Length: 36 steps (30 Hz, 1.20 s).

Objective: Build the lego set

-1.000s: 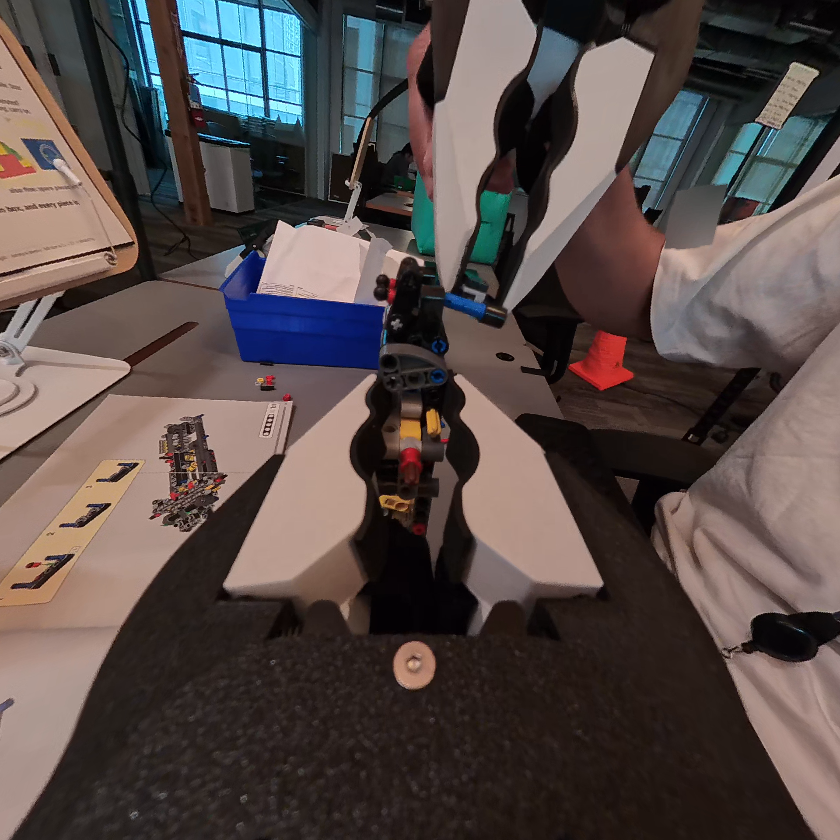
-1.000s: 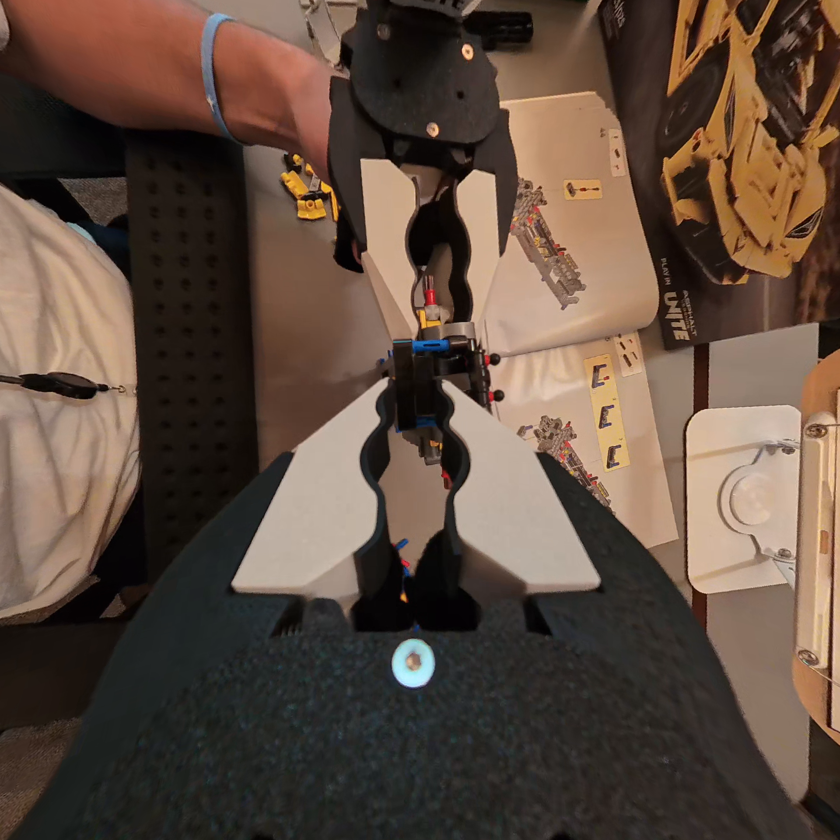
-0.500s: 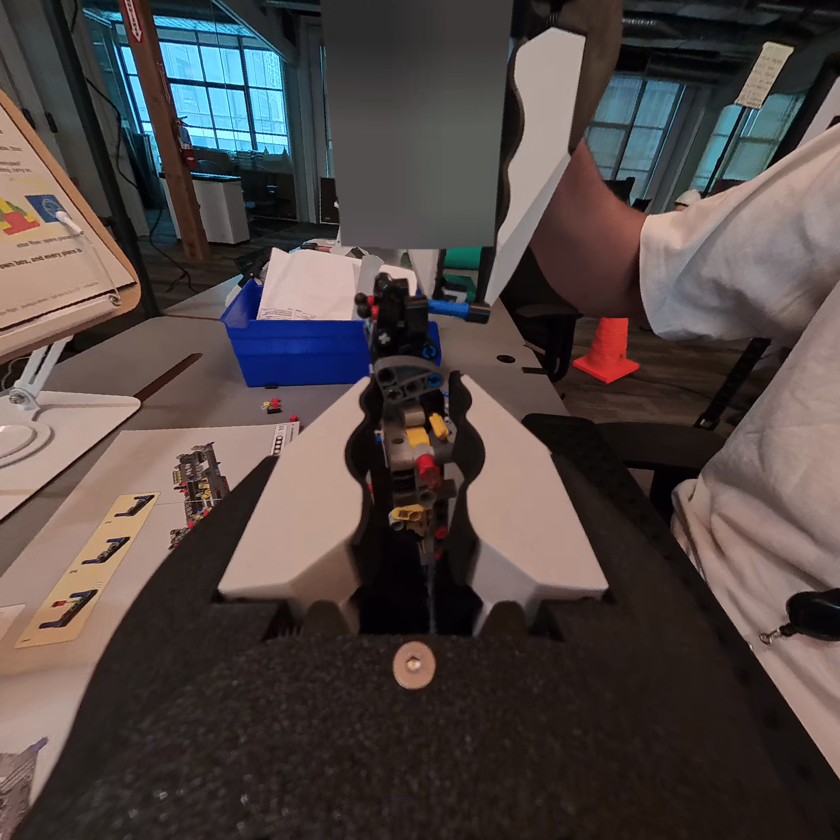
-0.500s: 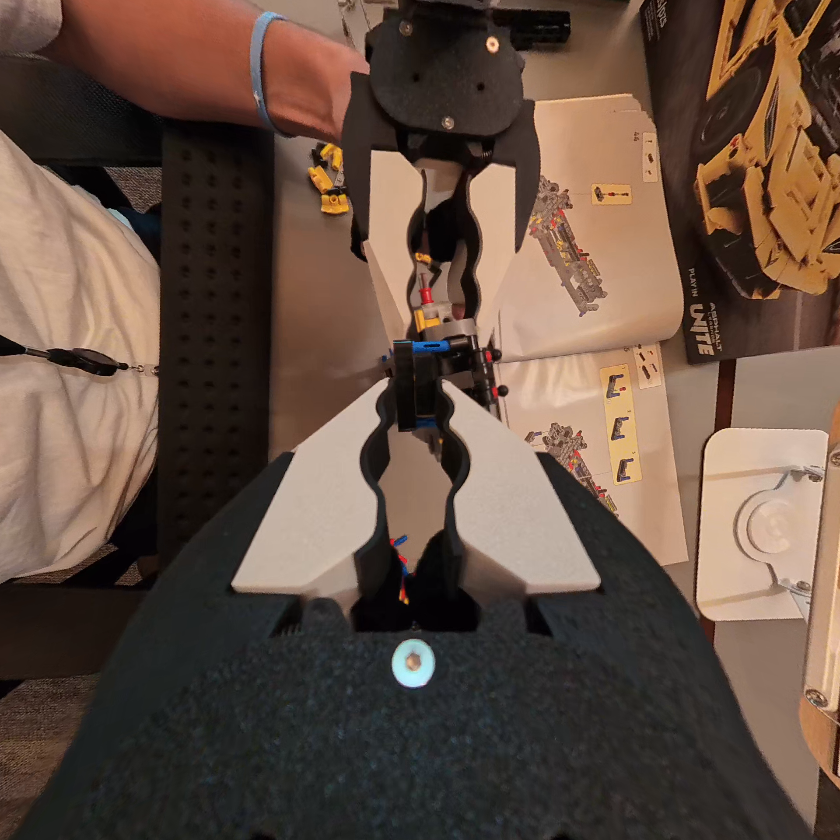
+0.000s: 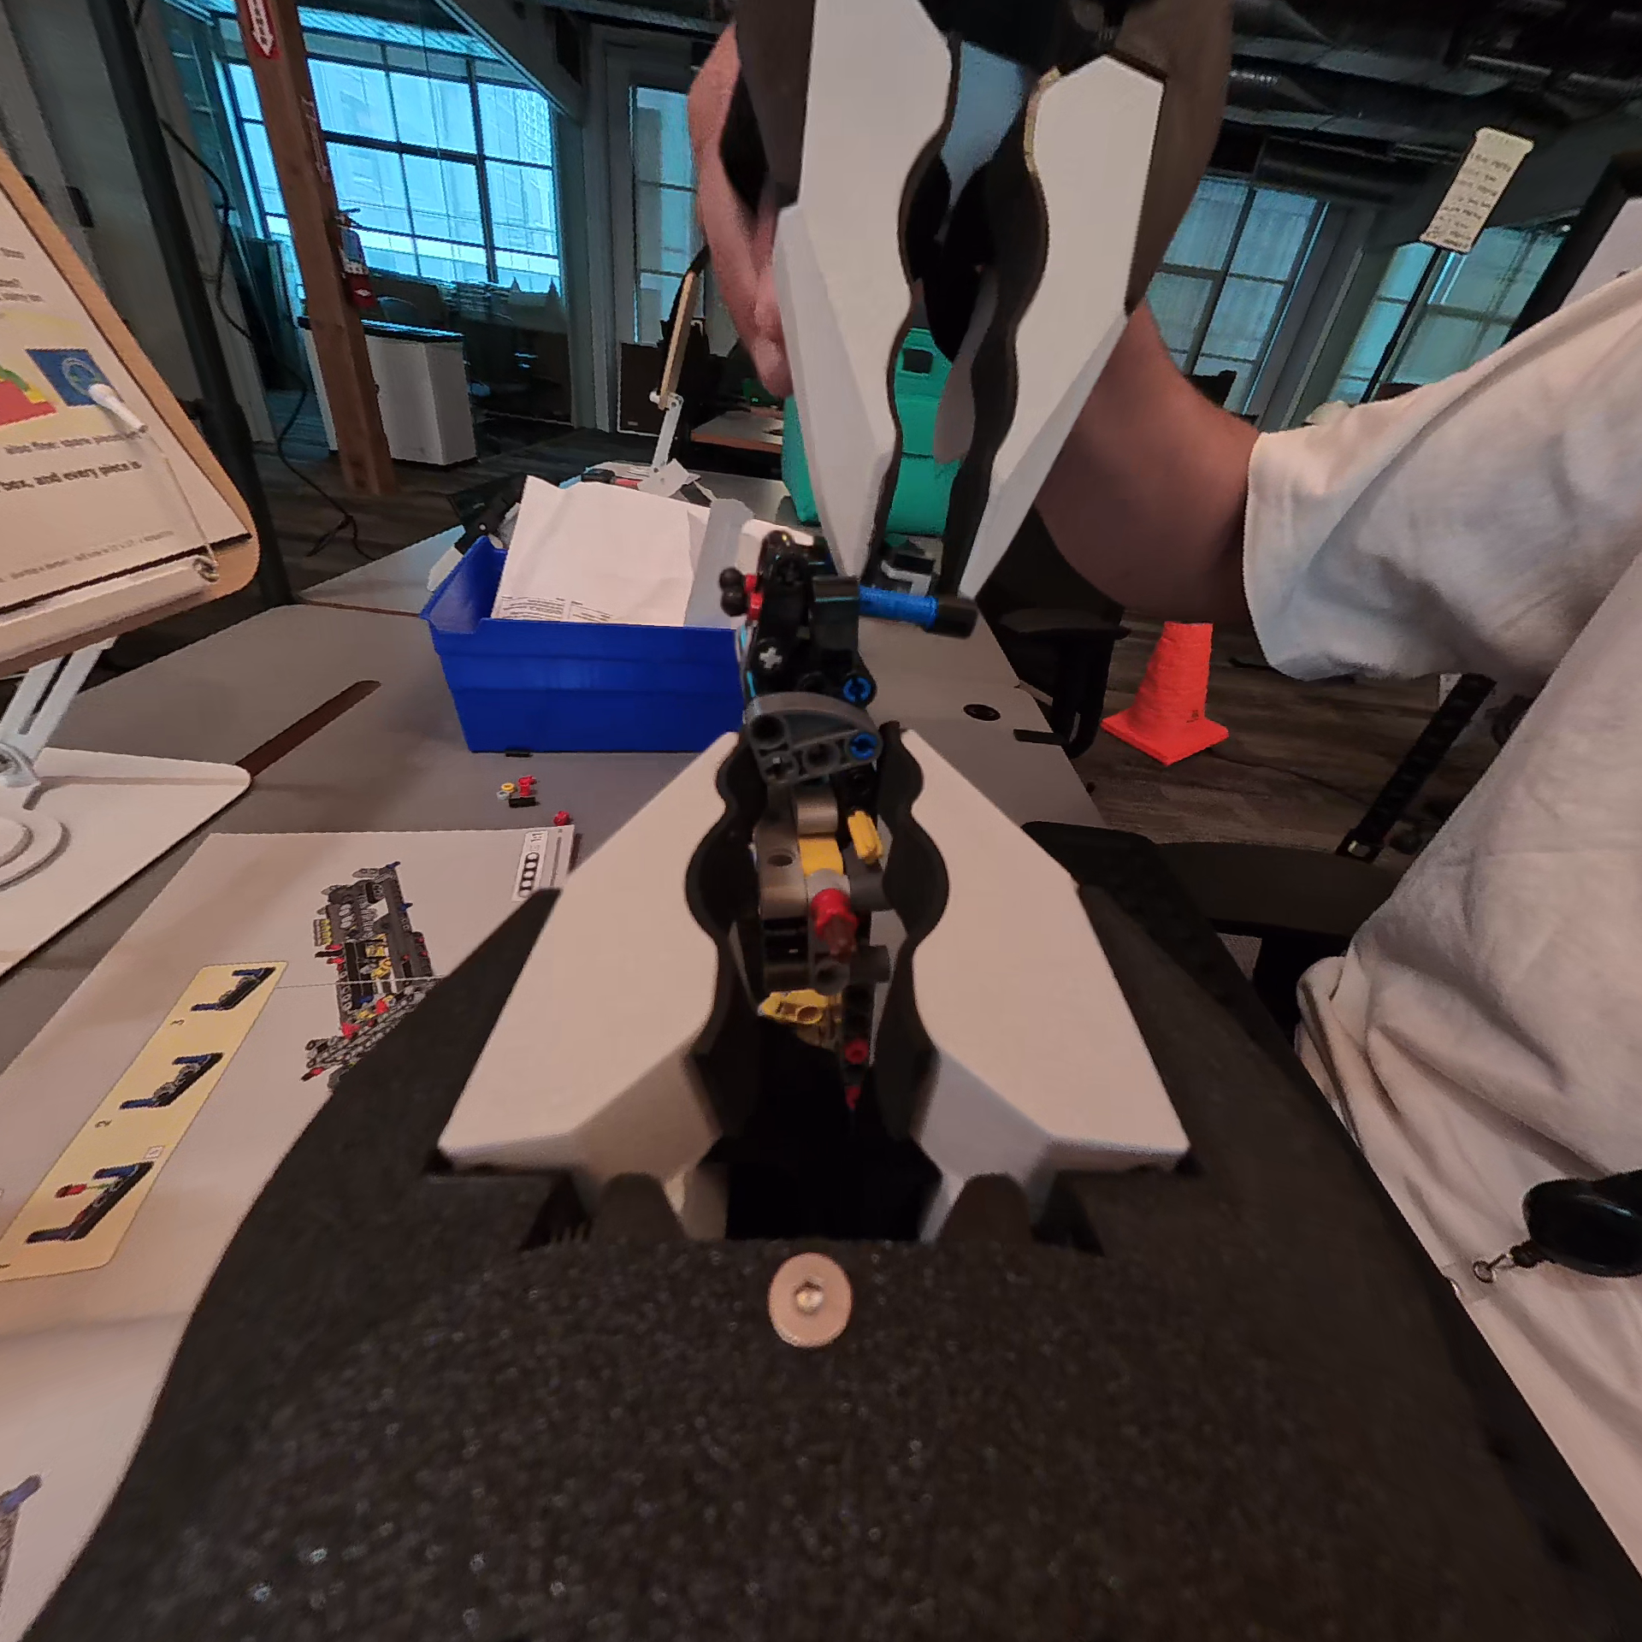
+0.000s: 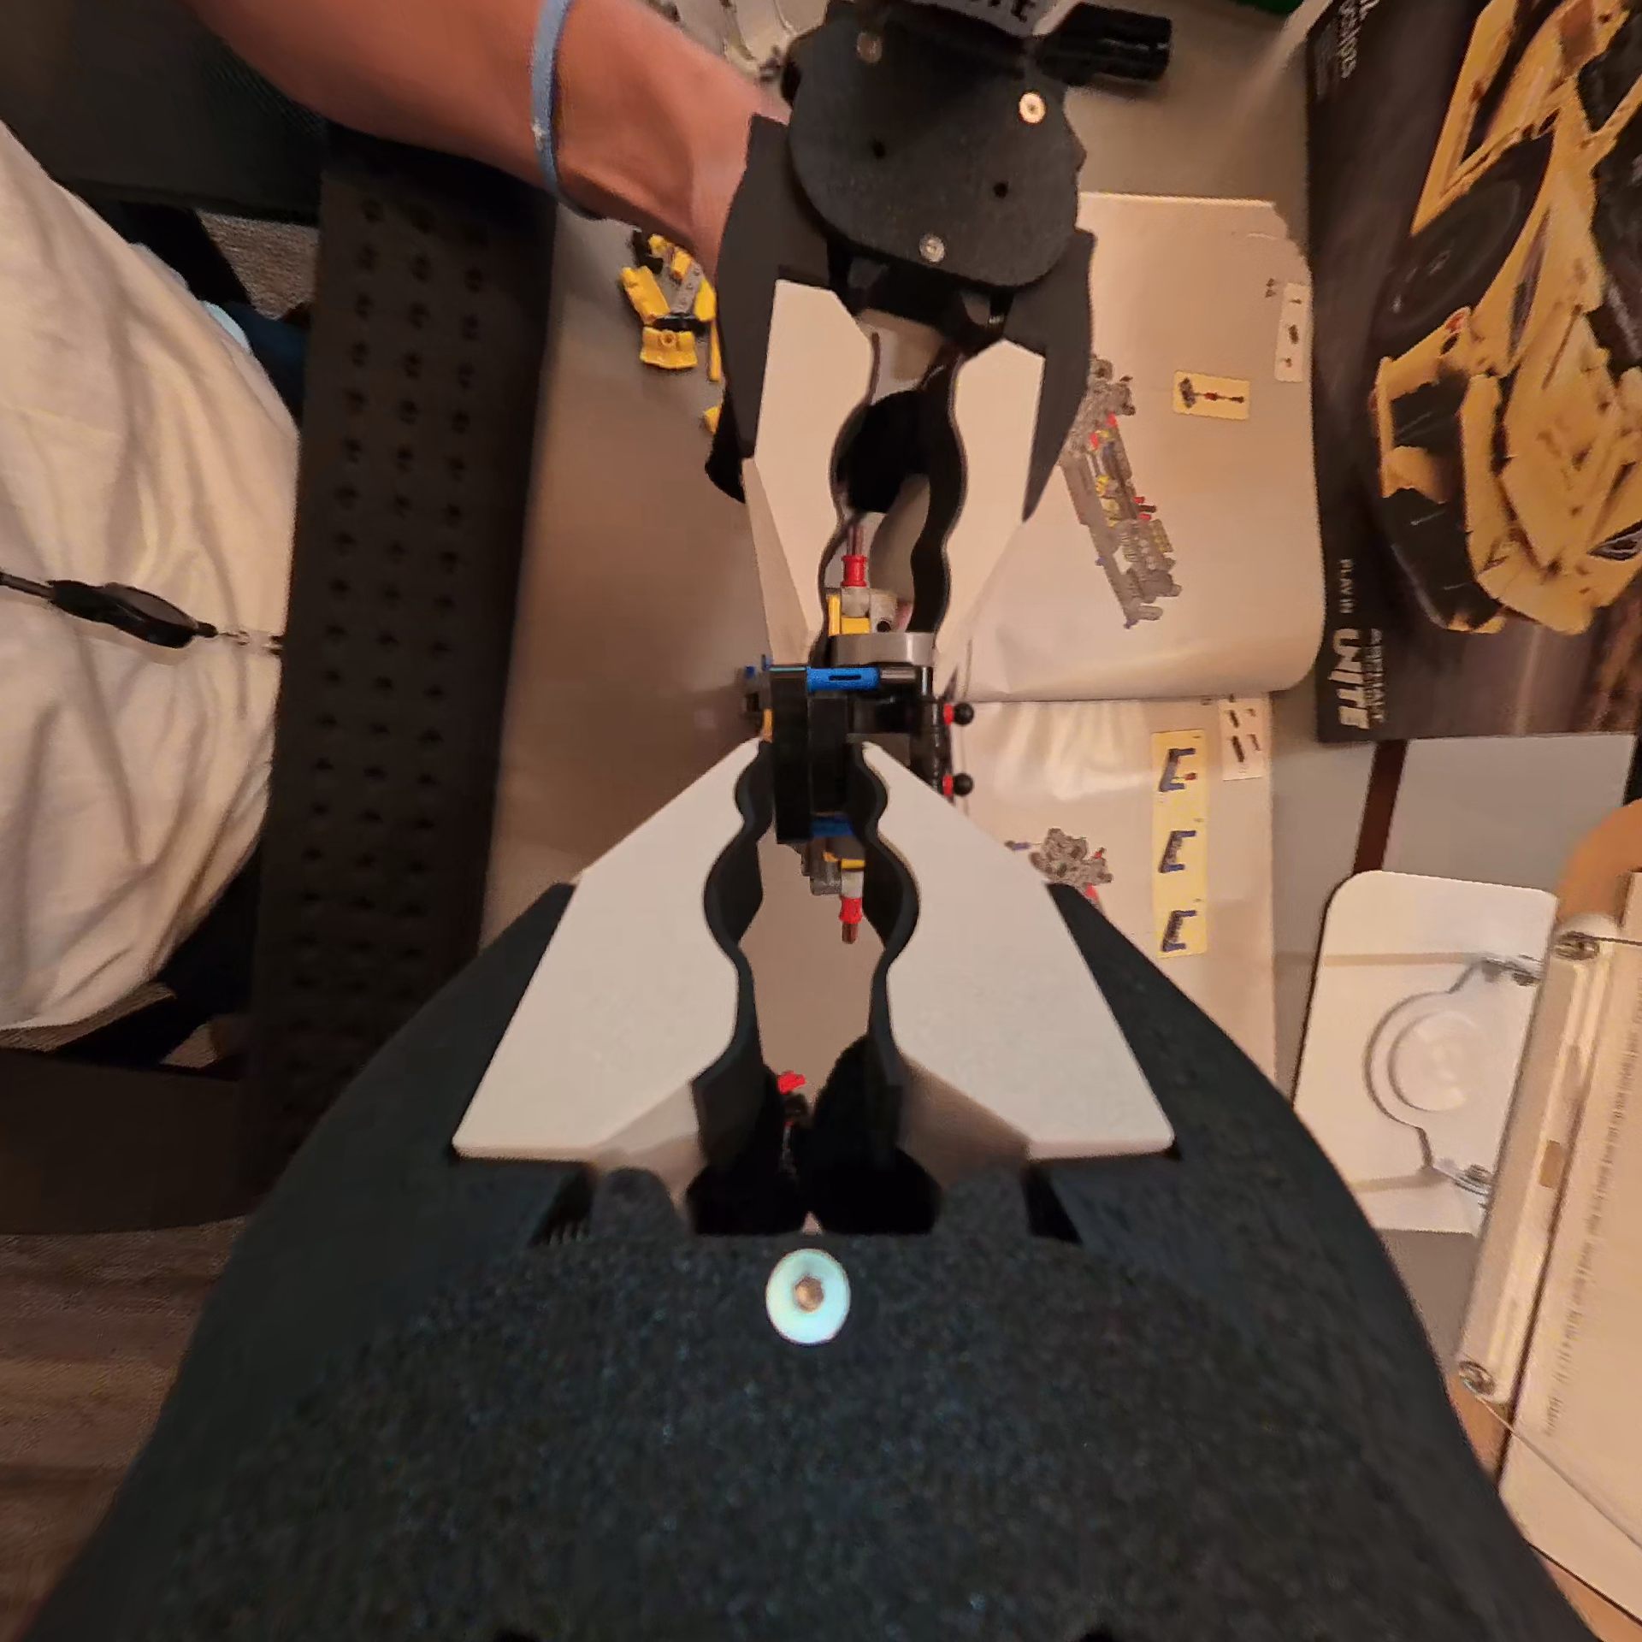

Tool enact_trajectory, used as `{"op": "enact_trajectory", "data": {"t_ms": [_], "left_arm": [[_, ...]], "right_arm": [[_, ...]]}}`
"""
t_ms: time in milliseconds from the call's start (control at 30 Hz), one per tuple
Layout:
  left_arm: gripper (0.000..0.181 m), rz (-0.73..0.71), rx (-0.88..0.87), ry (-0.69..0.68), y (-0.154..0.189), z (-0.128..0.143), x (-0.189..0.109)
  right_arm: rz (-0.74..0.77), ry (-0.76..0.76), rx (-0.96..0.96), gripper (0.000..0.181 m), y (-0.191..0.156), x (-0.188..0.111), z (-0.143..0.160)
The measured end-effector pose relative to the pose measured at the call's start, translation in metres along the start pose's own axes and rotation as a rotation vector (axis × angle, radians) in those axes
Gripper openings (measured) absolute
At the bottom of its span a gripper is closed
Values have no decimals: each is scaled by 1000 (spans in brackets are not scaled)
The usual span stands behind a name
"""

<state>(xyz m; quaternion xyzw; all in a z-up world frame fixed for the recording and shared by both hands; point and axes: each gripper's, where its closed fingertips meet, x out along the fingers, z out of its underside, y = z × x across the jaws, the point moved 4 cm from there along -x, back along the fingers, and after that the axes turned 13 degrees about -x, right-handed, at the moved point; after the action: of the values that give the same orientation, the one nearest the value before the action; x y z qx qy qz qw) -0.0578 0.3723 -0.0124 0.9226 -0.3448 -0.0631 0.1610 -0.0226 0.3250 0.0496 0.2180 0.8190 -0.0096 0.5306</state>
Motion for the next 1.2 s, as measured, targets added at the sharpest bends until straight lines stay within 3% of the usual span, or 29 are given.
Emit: {"op": "enact_trajectory", "data": {"t_ms": [133, 333, 467, 733, 1200], "left_arm": [[23, 0, 10, -22, 2, 3, 2], [24, -17, -16, 2, -4, 3, -1], [24, -18, -16, 6, -4, 3, 0], [24, -4, 8, -1, 3, 3, 4], [24, -25, 34, -7, 4, 3, 5]], "right_arm": [[-42, 4, 2, 16, -2, 2, 0], [159, -22, -75, 24, 4, 1, 1], [275, -8, -88, 41, 8, -3, 3], [103, 54, 75, 45, 5, 4, 15], [46, -25, 74, 45, 6, 3, 14]]}}
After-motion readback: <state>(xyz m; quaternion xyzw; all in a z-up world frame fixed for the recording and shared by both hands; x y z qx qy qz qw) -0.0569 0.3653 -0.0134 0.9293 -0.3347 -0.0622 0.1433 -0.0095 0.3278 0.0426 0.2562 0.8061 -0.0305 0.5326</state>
